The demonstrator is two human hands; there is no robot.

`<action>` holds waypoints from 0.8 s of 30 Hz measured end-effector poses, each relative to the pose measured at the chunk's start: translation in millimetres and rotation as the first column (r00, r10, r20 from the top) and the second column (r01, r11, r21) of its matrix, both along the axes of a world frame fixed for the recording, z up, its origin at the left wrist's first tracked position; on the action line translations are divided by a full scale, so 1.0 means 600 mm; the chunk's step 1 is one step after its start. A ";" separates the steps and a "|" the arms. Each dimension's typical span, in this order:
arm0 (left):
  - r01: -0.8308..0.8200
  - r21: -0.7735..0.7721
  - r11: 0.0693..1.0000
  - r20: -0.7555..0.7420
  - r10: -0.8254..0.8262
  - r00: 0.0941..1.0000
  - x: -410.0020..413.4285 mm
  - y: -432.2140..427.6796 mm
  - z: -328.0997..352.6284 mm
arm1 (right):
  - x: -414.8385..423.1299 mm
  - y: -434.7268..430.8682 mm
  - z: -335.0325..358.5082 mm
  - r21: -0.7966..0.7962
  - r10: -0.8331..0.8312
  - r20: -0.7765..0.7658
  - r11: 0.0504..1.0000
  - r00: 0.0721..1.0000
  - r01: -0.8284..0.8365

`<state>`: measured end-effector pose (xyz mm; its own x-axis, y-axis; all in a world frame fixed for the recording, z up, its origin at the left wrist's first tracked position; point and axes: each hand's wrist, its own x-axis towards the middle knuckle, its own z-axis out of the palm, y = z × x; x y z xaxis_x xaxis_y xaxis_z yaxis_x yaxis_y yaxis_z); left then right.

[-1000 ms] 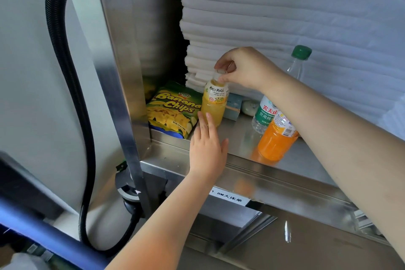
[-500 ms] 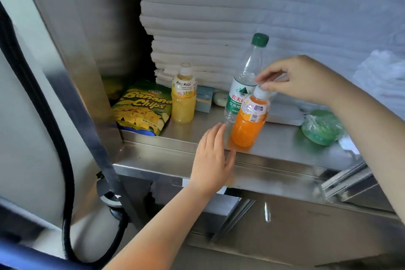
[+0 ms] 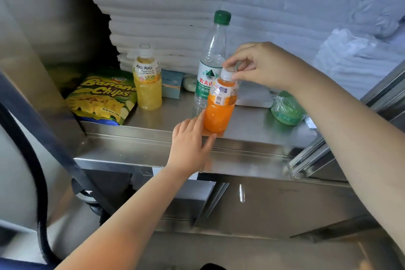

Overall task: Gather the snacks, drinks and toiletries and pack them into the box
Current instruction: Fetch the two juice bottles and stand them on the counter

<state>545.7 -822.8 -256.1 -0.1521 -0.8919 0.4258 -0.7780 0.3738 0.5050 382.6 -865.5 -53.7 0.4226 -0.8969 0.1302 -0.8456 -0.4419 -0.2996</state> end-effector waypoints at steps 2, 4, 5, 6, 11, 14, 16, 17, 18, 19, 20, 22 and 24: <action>-0.001 0.032 0.999 -0.009 0.001 1.000 -0.005 0.000 0.003 | 0.003 -0.002 0.005 0.004 -0.033 -0.026 0.999 0.999 0.033; -0.014 0.065 0.998 -0.023 0.016 1.000 -0.011 0.000 0.007 | 0.009 -0.002 0.007 -0.009 -0.062 -0.076 0.998 0.995 0.062; -0.024 0.079 0.997 -0.032 0.027 0.999 -0.013 0.000 0.009 | 0.012 -0.001 0.006 -0.018 -0.073 -0.097 0.997 0.993 0.072; -0.034 0.087 0.996 -0.039 0.037 0.999 -0.014 -0.002 0.009 | 0.017 0.000 0.006 -0.028 -0.082 -0.116 0.996 0.990 0.079; -0.050 0.091 0.995 -0.036 0.053 0.998 -0.013 -0.006 0.007 | 0.028 0.002 0.008 -0.066 -0.096 -0.166 0.994 0.981 0.086; -0.039 0.104 0.994 -0.045 0.044 0.998 -0.012 -0.006 0.008 | 0.024 0.006 0.010 -0.018 -0.045 -0.148 0.999 0.988 0.043; -0.021 0.112 0.993 -0.049 0.027 0.998 -0.012 -0.007 0.009 | 0.021 0.013 0.013 0.070 0.016 -0.069 0.997 0.998 -0.011; -0.015 0.116 0.993 -0.046 0.021 0.999 -0.012 -0.007 0.009 | 0.020 0.016 0.015 0.095 0.032 -0.043 0.995 0.999 -0.028; -0.015 0.118 0.993 -0.042 0.020 0.999 -0.012 -0.007 0.010 | 0.019 0.016 0.017 0.097 0.039 -0.043 0.995 0.998 -0.035; -0.017 0.117 0.993 -0.044 0.023 0.999 -0.012 -0.006 0.010 | 0.019 0.015 0.017 0.084 0.038 -0.057 0.996 0.998 -0.034; -0.019 0.111 0.994 -0.059 0.026 0.998 -0.011 -0.005 0.010 | 0.021 0.012 0.016 0.063 0.030 -0.074 0.998 0.997 -0.026; -0.017 0.070 0.997 -0.125 0.026 0.992 -0.007 -0.003 0.012 | 0.024 0.005 0.013 0.007 -0.006 -0.122 1.000 0.993 0.007; -0.011 0.035 0.999 -0.167 0.016 0.986 -0.002 -0.002 0.014 | 0.029 -0.001 0.011 -0.032 -0.054 -0.160 0.998 0.986 0.049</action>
